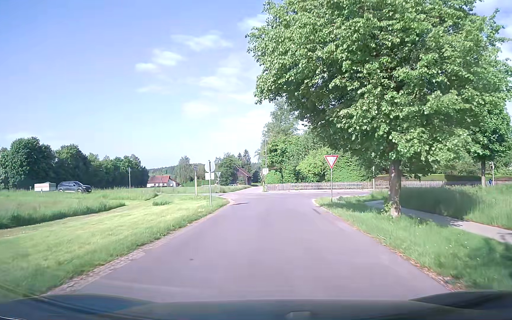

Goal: Follow the waypoints while adhering to traffic rules and regulations

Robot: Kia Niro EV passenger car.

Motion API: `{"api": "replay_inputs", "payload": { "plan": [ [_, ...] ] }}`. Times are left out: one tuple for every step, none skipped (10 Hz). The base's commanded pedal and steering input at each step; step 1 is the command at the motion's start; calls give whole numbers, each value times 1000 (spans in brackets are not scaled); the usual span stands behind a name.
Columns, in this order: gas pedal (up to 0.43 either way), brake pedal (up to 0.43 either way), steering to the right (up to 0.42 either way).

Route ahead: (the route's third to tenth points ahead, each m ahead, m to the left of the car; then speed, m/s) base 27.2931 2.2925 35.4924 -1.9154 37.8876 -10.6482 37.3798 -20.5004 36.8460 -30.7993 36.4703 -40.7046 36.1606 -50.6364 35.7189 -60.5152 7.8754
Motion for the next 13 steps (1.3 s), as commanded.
{"api": "replay_inputs", "payload": {
  "plan": [
    [0, 165, -2],
    [0, 159, -2],
    [0, 159, -2],
    [0, 152, -3],
    [0, 146, -2],
    [0, 140, -3],
    [0, 140, -2],
    [0, 140, -2],
    [0, 140, -2],
    [0, 140, -1],
    [0, 140, -1],
    [0, 146, -2],
    [0, 159, -1]
  ]
}}
